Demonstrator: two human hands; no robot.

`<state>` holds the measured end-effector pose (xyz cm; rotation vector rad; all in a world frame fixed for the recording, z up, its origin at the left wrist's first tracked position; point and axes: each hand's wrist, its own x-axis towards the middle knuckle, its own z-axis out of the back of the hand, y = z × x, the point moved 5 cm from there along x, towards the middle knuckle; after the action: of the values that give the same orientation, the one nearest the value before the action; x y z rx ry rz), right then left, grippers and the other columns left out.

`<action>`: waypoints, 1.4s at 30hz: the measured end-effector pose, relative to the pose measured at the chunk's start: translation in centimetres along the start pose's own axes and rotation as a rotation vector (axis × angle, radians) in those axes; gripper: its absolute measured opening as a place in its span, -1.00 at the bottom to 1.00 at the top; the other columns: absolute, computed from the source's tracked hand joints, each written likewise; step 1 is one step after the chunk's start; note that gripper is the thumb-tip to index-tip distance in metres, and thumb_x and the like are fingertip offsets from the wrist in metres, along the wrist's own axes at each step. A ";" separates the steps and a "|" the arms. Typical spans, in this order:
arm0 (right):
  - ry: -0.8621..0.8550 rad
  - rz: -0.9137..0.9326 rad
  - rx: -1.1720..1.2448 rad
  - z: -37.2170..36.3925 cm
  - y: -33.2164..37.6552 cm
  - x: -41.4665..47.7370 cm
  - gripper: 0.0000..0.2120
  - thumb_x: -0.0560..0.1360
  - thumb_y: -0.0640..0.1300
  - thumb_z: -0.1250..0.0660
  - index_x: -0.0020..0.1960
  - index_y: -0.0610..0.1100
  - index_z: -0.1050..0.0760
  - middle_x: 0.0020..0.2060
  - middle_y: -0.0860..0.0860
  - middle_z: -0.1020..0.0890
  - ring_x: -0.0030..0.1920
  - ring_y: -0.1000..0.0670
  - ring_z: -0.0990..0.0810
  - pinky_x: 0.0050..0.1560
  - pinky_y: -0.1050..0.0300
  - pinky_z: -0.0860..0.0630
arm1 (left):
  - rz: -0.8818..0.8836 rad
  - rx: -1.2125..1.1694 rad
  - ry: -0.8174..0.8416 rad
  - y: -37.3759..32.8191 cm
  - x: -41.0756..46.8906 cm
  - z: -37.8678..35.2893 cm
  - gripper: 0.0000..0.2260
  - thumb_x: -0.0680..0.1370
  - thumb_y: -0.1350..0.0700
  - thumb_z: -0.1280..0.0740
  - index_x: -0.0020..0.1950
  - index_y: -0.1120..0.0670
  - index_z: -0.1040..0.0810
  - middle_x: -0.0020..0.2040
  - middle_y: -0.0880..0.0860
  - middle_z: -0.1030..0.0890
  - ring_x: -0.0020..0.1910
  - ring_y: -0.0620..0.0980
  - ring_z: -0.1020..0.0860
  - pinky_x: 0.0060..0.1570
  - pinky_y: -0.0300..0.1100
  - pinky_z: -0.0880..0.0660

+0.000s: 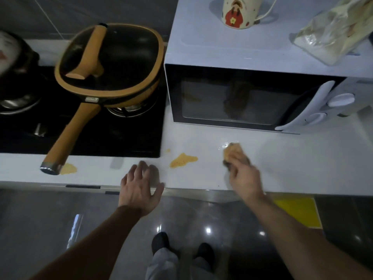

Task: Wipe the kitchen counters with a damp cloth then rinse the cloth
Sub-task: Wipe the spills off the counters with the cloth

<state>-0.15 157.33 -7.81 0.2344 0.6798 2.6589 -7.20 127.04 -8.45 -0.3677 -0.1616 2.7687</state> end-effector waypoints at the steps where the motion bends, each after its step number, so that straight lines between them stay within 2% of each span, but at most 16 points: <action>1: 0.026 0.083 0.017 -0.8 1.7 -1.0 -0.76 0.41 -0.27 -0.35 0.04 -0.13 -0.65 0.15 -0.04 -0.65 0.12 -0.08 -0.62 0.14 0.30 -0.39 | 0.006 -0.024 -0.038 -0.3 0.2 0.3 -0.29 0.51 -0.34 -0.01 0.53 0.06 -0.24 0.55 0.21 -0.23 0.52 0.24 -0.21 0.41 0.20 -0.26; 3: 0.083 0.225 0.042 -1.6 3.7 -2.9 -0.77 0.39 -0.32 -0.45 0.02 -0.15 -0.66 0.09 -0.02 -0.68 0.12 -0.03 -0.63 0.20 0.38 -0.31 | 0.015 -0.057 -0.078 -0.8 0.8 0.6 -0.22 0.50 -0.37 -0.02 0.59 0.07 -0.12 0.60 0.21 -0.10 0.56 0.21 -0.11 0.46 0.19 -0.16; 7: 0.169 0.335 0.119 0.1 2.8 -3.7 -0.72 0.35 -0.39 -0.51 0.01 -0.15 -0.69 0.05 -0.02 -0.70 0.08 0.11 -0.64 0.19 0.32 -0.47 | 0.002 0.024 0.092 -1.1 2.2 0.4 0.11 0.30 -0.61 -0.04 0.62 0.05 0.17 0.62 0.09 0.17 0.60 0.09 0.18 0.53 0.14 0.10; 9: 0.124 0.184 0.172 1.9 0.4 -1.6 -0.76 0.39 -0.43 -0.43 0.00 -0.22 -0.66 -0.01 -0.11 -0.70 0.02 0.04 -0.63 0.14 0.36 -0.45 | 0.002 0.063 0.132 -1.4 2.5 0.3 0.19 0.22 -0.65 -0.08 0.61 0.05 0.20 0.62 0.09 0.21 0.59 0.10 0.22 0.54 0.16 0.10; 11: -0.016 -0.058 0.048 3.2 -3.0 1.6 -0.79 0.45 -0.31 -0.39 0.07 -0.18 -0.63 -0.06 -0.13 -0.66 -0.03 -0.12 -0.62 0.01 0.18 -0.49 | 0.031 0.040 0.117 -1.6 2.7 0.3 0.19 0.23 -0.64 -0.13 0.61 0.05 0.17 0.62 0.08 0.18 0.59 0.11 0.20 0.54 0.16 0.07; 15: -0.110 -0.156 -0.190 2.1 -5.2 5.6 -0.80 0.50 -0.13 -0.34 0.04 -0.18 -0.65 -0.05 -0.18 -0.60 -0.01 -0.20 -0.52 0.01 0.01 -0.51 | 0.066 0.019 0.129 -1.8 3.2 0.9 0.14 0.26 -0.59 -0.21 0.61 0.03 0.11 0.62 0.07 0.12 0.59 0.11 0.15 0.54 0.15 0.05; 19: -0.221 -0.265 -0.086 0.9 -3.6 6.8 -0.84 0.48 -0.24 -0.32 -0.02 -0.20 -0.66 0.01 -0.16 -0.62 0.05 -0.21 -0.53 0.05 0.06 -0.48 | 0.058 0.043 0.148 -1.9 3.2 1.0 0.15 0.27 -0.59 -0.22 0.60 0.05 0.15 0.62 0.09 0.14 0.59 0.13 0.16 0.54 0.16 0.04; 21: -0.211 -0.162 -0.035 -0.4 -0.3 7.5 -0.85 0.41 -0.30 -0.29 -0.19 -0.20 -0.63 -0.10 -0.11 -0.65 -0.04 -0.20 -0.56 -0.07 0.18 -0.41 | 0.053 0.057 0.147 -1.9 3.2 1.0 0.15 0.28 -0.59 -0.20 0.60 0.05 0.17 0.62 0.09 0.14 0.59 0.14 0.16 0.54 0.16 0.05; 23: -0.120 -0.027 0.013 -2.5 2.7 8.2 -0.83 0.39 -0.31 -0.25 -0.23 -0.16 -0.60 -0.10 -0.04 -0.65 -0.07 -0.13 -0.57 -0.10 0.26 -0.39 | 0.051 0.059 0.146 -1.9 3.2 1.1 0.15 0.28 -0.59 -0.19 0.60 0.05 0.17 0.62 0.09 0.14 0.59 0.13 0.16 0.54 0.15 0.05; 26: -0.015 0.109 0.105 -3.2 4.4 7.7 -0.83 0.49 -0.41 -0.26 -0.12 -0.23 -0.58 -0.02 0.03 -0.59 -0.03 -0.03 -0.59 0.01 0.15 -0.59 | 0.049 0.058 0.139 -1.9 3.2 1.2 0.14 0.28 -0.60 -0.19 0.60 0.05 0.15 0.62 0.09 0.13 0.59 0.14 0.15 0.54 0.15 0.05; 29: 0.117 0.234 0.132 -1.4 3.1 4.5 -0.90 0.53 -0.41 -0.28 -0.15 -0.34 -0.52 -0.10 0.16 -0.53 -0.03 0.18 -0.56 0.11 0.38 -0.48 | 0.051 0.061 0.133 -1.9 3.0 1.3 0.15 0.28 -0.61 -0.17 0.60 0.05 0.15 0.62 0.08 0.13 0.59 0.13 0.15 0.55 0.14 0.06; 31: 0.068 0.152 0.113 0.2 0.1 2.9 -0.90 0.50 -0.45 -0.31 -0.13 -0.34 -0.58 -0.06 0.11 -0.53 0.04 0.26 -0.53 0.19 0.41 -0.42 | 0.052 0.059 0.136 -2.0 3.0 1.4 0.14 0.28 -0.60 -0.19 0.60 0.05 0.15 0.62 0.09 0.12 0.59 0.14 0.15 0.55 0.14 0.06; 33: -0.053 -0.074 -0.002 1.8 -3.2 3.3 -0.85 0.49 -0.40 -0.31 -0.07 -0.25 -0.63 0.02 -0.08 -0.60 0.09 -0.01 -0.57 0.23 0.17 -0.46 | 0.063 0.042 0.133 -2.0 3.0 1.4 0.14 0.28 -0.58 -0.22 0.60 0.05 0.14 0.62 0.09 0.12 0.59 0.13 0.15 0.55 0.14 0.06; 35: -0.119 -0.261 -0.130 2.2 -3.9 4.9 -0.85 0.48 -0.29 -0.30 -0.04 -0.21 -0.64 0.05 -0.14 -0.61 0.13 -0.14 -0.54 0.15 0.09 -0.44 | 0.069 0.019 0.135 -2.1 3.1 1.3 0.14 0.29 -0.57 -0.24 0.60 0.05 0.14 0.62 0.09 0.12 0.59 0.13 0.16 0.55 0.14 0.06; 39: -0.043 -0.186 -0.097 -2.5 3.2 9.0 -0.86 0.49 -0.20 -0.34 -0.23 -0.20 -0.53 -0.11 -0.12 -0.58 -0.04 -0.21 -0.54 -0.20 0.10 -0.38 | 0.076 -0.011 0.138 -1.9 3.2 1.2 0.13 0.30 -0.54 -0.27 0.60 0.04 0.16 0.62 0.07 0.15 0.59 0.11 0.20 0.55 0.15 0.07; 42: -0.033 -0.130 -0.073 -6.1 8.3 10.2 -0.91 0.50 -0.23 -0.31 -0.19 -0.19 -0.51 -0.16 -0.11 -0.49 -0.09 -0.20 -0.48 -0.24 0.13 -0.27 | 0.074 -0.020 0.146 -1.9 3.1 1.0 0.13 0.31 -0.53 -0.26 0.60 0.04 0.20 0.62 0.06 0.19 0.58 0.11 0.24 0.54 0.16 0.10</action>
<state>-13.65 152.15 -8.40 0.2068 0.5669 2.5442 -9.69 129.81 -7.93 -0.5910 -0.1429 2.8008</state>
